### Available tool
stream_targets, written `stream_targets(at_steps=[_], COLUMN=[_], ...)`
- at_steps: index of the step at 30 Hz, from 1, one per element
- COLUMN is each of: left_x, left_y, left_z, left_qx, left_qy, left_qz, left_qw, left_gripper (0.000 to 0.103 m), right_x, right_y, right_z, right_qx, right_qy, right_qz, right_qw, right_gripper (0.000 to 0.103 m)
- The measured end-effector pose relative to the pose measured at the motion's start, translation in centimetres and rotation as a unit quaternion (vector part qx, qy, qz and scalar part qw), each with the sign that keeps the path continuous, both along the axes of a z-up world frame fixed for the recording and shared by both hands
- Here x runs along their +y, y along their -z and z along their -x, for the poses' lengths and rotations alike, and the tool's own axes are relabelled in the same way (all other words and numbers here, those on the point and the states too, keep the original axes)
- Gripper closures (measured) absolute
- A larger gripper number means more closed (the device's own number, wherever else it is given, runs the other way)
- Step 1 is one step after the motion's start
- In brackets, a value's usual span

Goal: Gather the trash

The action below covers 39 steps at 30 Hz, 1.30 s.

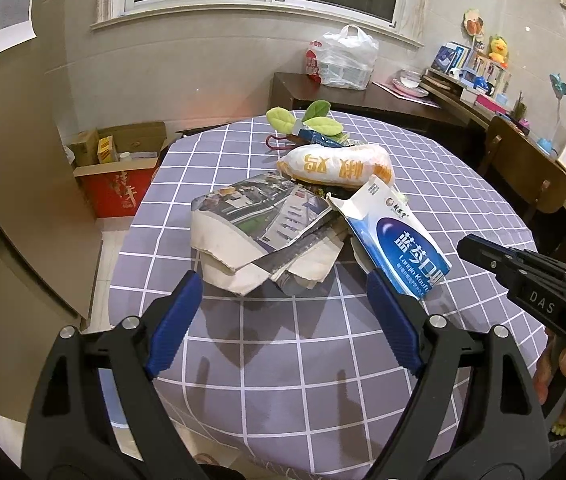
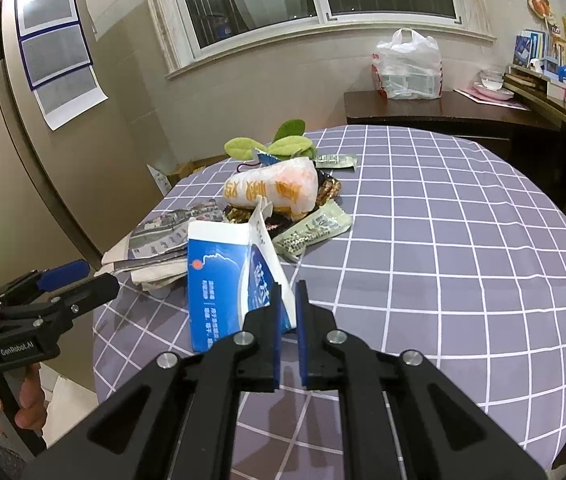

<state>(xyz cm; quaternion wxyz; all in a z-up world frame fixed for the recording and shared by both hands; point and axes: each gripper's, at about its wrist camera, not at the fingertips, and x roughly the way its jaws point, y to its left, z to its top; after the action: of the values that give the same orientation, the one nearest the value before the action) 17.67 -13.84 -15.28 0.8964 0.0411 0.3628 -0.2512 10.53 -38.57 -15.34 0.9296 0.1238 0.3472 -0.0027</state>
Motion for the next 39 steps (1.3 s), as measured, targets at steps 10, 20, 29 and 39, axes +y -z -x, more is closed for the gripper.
stream_targets(at_steps=[10, 20, 29, 39], left_x=[-0.2, -0.3, -0.7, 0.7], left_y=[0.5, 1.1, 1.2, 0.8], left_z=[0.0, -0.2, -0.2, -1.4], left_qx=[0.008, 0.018, 0.027, 0.032], left_qy=[-0.008, -0.014, 0.0, -0.022], left_qz=[-0.008, -0.014, 0.002, 0.058], left_qw=[0.9999, 0.9996, 0.9996, 0.9976], left_gripper=[0.02, 0.02, 0.017, 0.017], right_x=[-0.4, -0.8, -1.2, -1.6], right_y=[0.7, 1.5, 1.5, 1.3], right_z=[-0.2, -0.5, -0.5, -0.7], right_qx=[0.009, 0.017, 0.012, 0.011], right_qy=[-0.002, -0.007, -0.01, -0.001], right_qz=[-0.009, -0.022, -0.034, -0.051], right_qw=[1.0, 1.0, 0.999, 0.999], right_gripper=[0.096, 0.096, 0.096, 0.048])
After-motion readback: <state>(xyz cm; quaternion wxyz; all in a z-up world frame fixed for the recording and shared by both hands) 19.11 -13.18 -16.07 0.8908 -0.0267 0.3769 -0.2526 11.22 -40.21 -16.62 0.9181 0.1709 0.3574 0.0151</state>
